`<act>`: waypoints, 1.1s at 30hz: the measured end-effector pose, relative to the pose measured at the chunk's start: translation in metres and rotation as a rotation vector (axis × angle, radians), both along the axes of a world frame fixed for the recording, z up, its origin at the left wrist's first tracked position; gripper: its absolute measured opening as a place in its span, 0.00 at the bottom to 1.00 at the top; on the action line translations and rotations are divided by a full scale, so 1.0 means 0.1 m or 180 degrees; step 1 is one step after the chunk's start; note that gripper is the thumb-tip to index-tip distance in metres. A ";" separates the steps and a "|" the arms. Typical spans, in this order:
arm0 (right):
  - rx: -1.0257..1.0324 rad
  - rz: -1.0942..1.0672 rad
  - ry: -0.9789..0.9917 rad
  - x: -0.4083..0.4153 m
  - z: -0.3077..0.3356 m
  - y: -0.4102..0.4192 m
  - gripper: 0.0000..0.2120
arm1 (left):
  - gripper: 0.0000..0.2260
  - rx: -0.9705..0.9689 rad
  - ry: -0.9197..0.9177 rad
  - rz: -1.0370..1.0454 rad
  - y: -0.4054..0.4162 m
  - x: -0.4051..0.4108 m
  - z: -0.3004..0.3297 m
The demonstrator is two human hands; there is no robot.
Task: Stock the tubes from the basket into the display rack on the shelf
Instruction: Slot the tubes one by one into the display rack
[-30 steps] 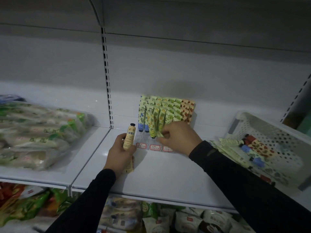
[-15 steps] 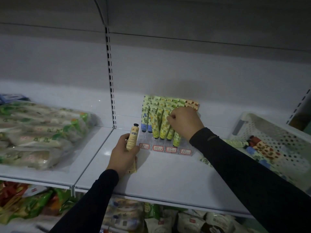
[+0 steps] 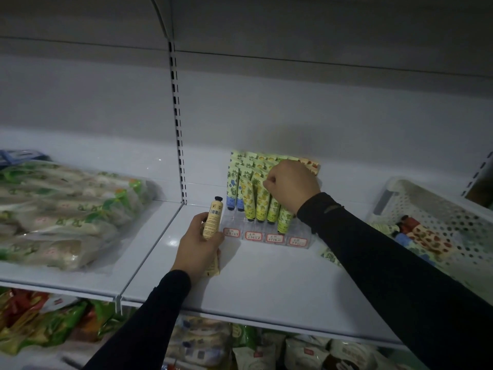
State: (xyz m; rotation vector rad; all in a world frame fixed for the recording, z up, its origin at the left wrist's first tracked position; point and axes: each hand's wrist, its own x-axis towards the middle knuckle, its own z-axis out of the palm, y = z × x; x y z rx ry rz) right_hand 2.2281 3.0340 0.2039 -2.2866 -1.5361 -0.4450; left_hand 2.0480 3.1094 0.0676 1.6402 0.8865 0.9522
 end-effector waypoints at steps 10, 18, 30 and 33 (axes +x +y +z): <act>-0.0059 -0.0020 0.0167 0.07 0.01 0.01 0.21 | 0.15 0.0026 0.0052 -0.0024 -0.01 0.00 0.01; -0.0039 0.0031 0.0119 0.07 -0.01 -0.04 0.18 | 0.15 0.0046 0.0092 -0.0010 -0.01 -0.01 0.02; 0.0017 0.0334 -0.0159 -0.25 0.01 0.12 0.20 | 0.15 0.0041 0.0016 -0.0004 -0.03 -0.02 0.03; -0.0016 0.0230 -0.0112 -0.21 0.00 0.14 0.17 | 0.15 0.0050 0.0029 -0.0027 -0.01 -0.02 0.02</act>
